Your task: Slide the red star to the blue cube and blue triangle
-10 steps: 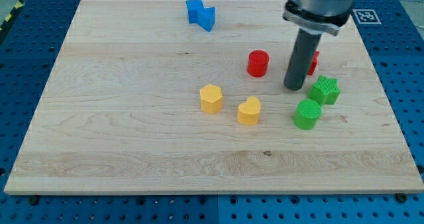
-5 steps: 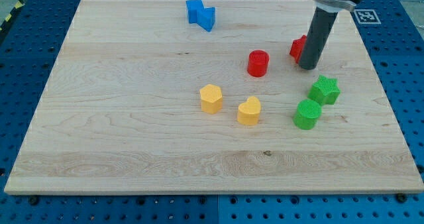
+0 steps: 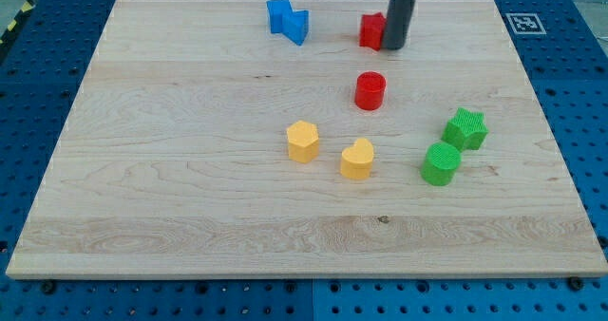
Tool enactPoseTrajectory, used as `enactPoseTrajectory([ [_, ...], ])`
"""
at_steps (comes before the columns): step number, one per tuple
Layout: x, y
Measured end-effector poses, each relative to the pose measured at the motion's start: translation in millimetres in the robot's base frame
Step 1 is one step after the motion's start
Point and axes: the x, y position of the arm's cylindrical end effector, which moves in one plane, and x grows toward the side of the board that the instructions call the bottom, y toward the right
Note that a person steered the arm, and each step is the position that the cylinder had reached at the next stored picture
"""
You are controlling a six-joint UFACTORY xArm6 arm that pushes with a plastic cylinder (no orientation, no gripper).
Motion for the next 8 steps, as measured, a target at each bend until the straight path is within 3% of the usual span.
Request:
enactPoseTrajectory([
  [3,-65.8,-31.0],
  [7,-61.5,-99.4],
  [8,-57.1,-64.6],
])
